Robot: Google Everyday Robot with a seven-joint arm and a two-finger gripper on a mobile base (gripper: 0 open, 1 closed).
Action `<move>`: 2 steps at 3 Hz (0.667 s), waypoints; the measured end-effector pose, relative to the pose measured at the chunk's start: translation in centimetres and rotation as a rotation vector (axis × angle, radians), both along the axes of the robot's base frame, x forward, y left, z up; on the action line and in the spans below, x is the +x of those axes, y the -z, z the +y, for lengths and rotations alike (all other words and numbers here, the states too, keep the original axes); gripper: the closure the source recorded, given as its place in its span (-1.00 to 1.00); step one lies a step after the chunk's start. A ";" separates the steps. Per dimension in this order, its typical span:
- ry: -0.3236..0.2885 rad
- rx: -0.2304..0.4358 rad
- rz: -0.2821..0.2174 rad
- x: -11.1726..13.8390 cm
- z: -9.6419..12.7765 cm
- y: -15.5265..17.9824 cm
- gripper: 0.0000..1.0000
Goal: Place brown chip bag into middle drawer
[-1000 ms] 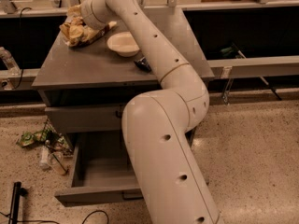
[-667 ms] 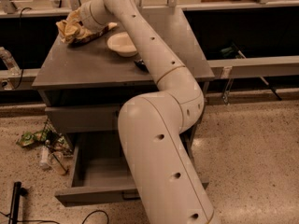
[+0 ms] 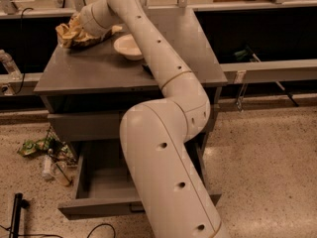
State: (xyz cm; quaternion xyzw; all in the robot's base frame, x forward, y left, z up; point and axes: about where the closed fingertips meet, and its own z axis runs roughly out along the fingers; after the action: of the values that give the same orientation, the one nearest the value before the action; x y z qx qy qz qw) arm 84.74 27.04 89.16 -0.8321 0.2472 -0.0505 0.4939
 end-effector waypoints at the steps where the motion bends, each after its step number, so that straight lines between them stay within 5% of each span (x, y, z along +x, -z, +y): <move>1: -0.107 -0.009 -0.065 -2.9 0.5 -3.3 1.00; 2: -0.195 0.041 -0.075 -7.2 1.0 -6.4 1.00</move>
Offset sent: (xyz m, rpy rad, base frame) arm -0.1719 0.0044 0.0782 0.0950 -0.0822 0.2913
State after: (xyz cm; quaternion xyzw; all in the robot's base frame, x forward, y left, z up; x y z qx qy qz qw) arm 77.50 28.05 95.51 -0.8394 0.1474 -0.0283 0.5223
